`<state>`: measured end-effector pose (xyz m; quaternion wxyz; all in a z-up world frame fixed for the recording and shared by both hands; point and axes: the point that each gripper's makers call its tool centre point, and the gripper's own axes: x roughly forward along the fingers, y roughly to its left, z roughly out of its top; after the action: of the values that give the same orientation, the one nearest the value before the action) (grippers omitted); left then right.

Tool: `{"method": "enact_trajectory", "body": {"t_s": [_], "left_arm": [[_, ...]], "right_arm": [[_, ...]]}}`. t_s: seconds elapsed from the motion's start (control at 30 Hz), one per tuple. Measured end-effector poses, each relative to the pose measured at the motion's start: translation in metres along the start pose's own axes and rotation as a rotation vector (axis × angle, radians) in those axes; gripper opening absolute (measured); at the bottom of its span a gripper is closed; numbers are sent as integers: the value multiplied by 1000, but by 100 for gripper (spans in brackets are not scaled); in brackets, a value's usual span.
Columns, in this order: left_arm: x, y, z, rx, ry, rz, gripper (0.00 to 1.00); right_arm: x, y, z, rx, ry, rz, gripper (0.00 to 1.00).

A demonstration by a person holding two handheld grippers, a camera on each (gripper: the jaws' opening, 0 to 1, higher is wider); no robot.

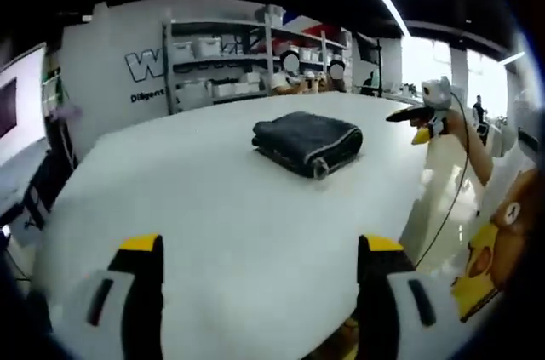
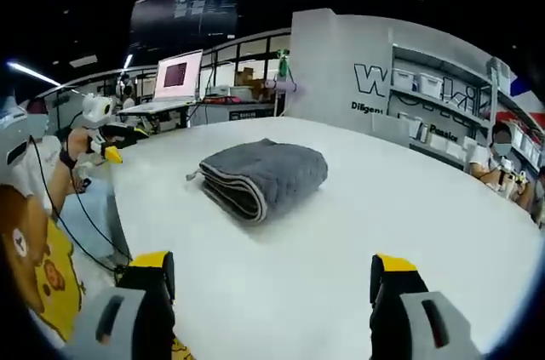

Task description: Fold the towel on the table until its edges align and the towel forms a compact rectangular stack.

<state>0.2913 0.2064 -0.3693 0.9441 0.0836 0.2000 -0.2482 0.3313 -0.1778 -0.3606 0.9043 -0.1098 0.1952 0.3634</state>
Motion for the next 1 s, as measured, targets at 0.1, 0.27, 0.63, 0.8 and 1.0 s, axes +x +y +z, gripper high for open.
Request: {"method": "enact_trajectory", "body": {"t_s": [0.1, 0.27, 0.63, 0.8, 1.0], "left_arm": [[1, -2, 0, -23, -12, 2, 99], [4, -3, 6, -41, -28, 1, 99], [9, -1, 7, -41, -27, 0, 99], [9, 2, 6, -48, -28, 5, 99], [8, 4, 7, -51, -34, 8, 99]], "right_arm": [[0, 1, 0, 4, 2, 7, 100], [1, -1, -1, 13, -3, 6, 100], [4, 0, -6, 23, -7, -2, 100], [6, -1, -6, 30, -10, -3, 100], [10, 3, -7, 37, -14, 8, 100]]}}
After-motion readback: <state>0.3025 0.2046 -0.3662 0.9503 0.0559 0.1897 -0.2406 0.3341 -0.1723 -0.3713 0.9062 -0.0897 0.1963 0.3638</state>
